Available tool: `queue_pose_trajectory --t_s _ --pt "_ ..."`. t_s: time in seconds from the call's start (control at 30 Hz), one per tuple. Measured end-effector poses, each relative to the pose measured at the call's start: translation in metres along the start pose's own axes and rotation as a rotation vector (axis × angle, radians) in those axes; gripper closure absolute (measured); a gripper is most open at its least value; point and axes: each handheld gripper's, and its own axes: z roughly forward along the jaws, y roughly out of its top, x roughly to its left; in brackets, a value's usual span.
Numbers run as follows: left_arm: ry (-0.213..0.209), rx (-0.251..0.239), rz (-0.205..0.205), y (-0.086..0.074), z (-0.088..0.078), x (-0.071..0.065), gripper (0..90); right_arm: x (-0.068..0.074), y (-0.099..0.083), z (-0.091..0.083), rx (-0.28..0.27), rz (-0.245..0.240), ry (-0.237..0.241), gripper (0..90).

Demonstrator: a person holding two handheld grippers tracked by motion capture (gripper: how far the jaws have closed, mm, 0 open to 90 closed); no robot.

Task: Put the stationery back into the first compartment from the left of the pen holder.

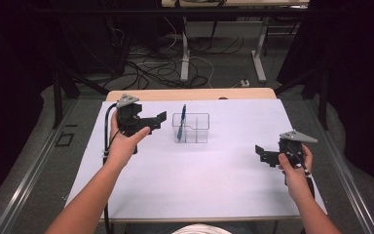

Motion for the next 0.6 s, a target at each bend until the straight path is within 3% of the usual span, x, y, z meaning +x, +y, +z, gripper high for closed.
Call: queue_pose_trajectory --t_s 0.2,0.3,0.37,0.6 --pt "0.005 -0.018 -0.062 -0.008 -0.024 0.013 0.2 0.001 0.000 -0.001 0.012 0.004 0.005 0.0" --pt "0.034 -0.013 -0.076 -0.014 -0.035 0.020 0.2 0.001 0.000 0.000 0.006 0.004 0.001 0.0" --pt "0.032 -0.025 -0.093 -0.019 -0.042 0.025 0.2 0.000 0.000 -0.001 0.010 -0.001 0.003 0.0" --pt "0.068 -0.057 -0.097 -0.042 -0.059 0.036 0.2 0.000 0.001 -0.001 0.008 -0.001 0.003 0.0"
